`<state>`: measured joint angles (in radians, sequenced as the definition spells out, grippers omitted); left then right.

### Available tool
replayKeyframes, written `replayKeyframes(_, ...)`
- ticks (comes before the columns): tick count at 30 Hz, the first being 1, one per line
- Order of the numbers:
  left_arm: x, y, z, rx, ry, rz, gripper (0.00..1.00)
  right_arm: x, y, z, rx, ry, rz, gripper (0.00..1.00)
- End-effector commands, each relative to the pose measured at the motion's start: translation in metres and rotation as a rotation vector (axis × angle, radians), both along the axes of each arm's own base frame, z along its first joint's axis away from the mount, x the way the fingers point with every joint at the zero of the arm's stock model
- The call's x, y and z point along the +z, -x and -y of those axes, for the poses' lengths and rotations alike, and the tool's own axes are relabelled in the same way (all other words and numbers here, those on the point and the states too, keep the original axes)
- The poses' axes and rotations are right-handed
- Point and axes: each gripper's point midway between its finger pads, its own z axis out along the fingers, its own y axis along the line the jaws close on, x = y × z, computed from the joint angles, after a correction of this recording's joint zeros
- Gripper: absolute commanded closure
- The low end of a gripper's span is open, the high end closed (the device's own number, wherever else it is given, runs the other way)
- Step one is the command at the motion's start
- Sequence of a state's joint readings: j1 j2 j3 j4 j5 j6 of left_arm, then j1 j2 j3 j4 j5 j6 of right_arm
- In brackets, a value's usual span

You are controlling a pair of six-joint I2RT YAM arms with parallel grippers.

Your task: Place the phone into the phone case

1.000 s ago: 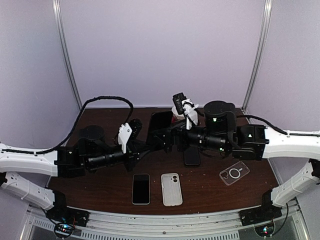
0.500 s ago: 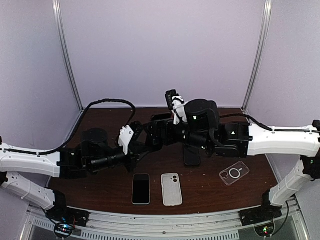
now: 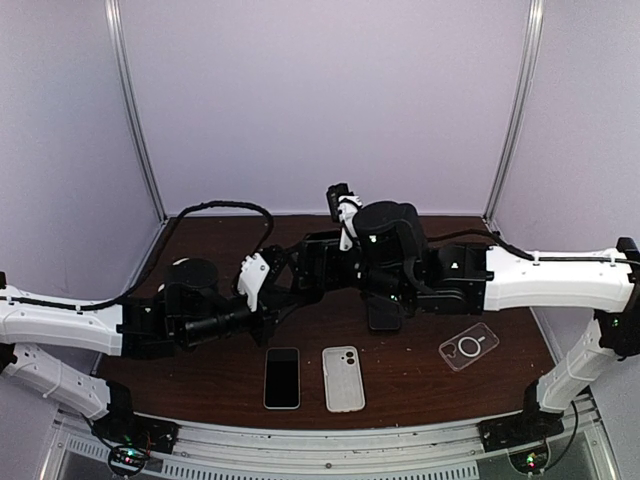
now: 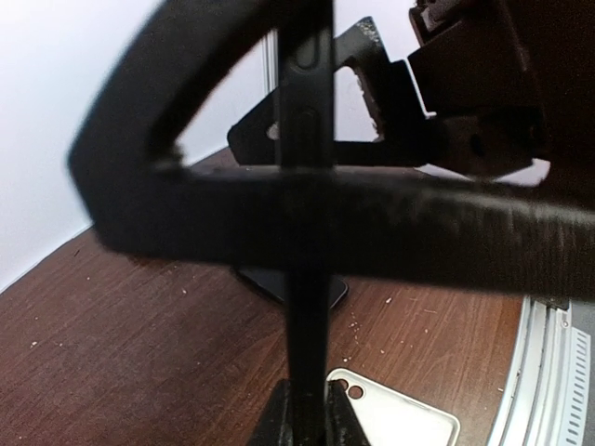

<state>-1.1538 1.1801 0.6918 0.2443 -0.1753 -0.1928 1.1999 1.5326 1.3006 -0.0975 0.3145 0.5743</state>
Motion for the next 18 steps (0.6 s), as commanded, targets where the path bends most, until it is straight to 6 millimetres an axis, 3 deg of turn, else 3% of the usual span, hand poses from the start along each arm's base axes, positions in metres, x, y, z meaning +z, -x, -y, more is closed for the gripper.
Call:
replayKeyframes(1, 0.037, -0.001, 0.004, 0.003, 0.132, 0.065, 1.00, -0.002, -0.005, 0.000, -0.028, 0.037, -0.020, 0.01)
replayKeyframes(7, 0.041, -0.004, 0.002, 0.023, 0.148, 0.077, 1.00, -0.017, -0.005, 0.008, -0.058, 0.039, -0.056, 0.05)
replayKeyframes(18, 0.023, -0.002, 0.005, 0.001, 0.095, 0.048, 0.98, -0.017, -0.009, 0.022, -0.091, 0.068, -0.041, 0.43)
